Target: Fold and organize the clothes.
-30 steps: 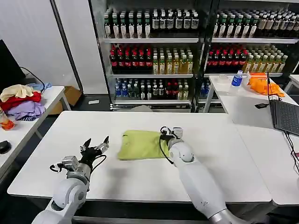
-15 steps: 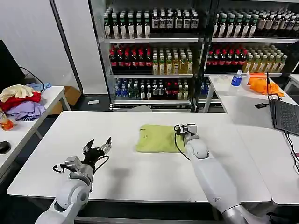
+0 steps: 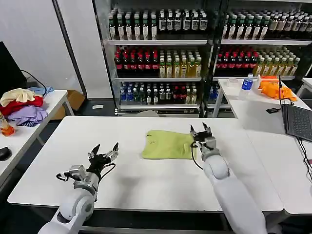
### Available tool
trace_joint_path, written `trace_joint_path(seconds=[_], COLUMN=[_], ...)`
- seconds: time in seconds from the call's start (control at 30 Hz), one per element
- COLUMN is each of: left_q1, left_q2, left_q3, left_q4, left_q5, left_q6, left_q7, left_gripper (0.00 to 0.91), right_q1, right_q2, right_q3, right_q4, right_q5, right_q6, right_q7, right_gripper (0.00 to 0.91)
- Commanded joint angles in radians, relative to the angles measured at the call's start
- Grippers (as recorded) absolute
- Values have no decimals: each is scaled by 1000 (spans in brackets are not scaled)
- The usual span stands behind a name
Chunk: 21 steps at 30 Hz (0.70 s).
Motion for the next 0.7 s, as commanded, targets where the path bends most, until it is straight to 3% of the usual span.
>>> trace_joint_path(seconds=[0.03,0.23,0.7], left_q1=[9,32,95], left_q2=[-3,-3,0], left_q3=[6,5,-19], left_q4=[-31,-75,-139], left_q5=[33,53,80], left_q6=[-9,-12,-12], left_q7=[13,28,44], left_gripper=[907,907,907], right_q1=[-456,-602,-653], right_q2=[-111,-115,-111], right_q3=[190,313,357], right_q4=[438,547,604], right_q5=[-35,-20,-18], right_q6=[149,128,114], right_q7=[-33,-31,-23], right_gripper=[907,907,907])
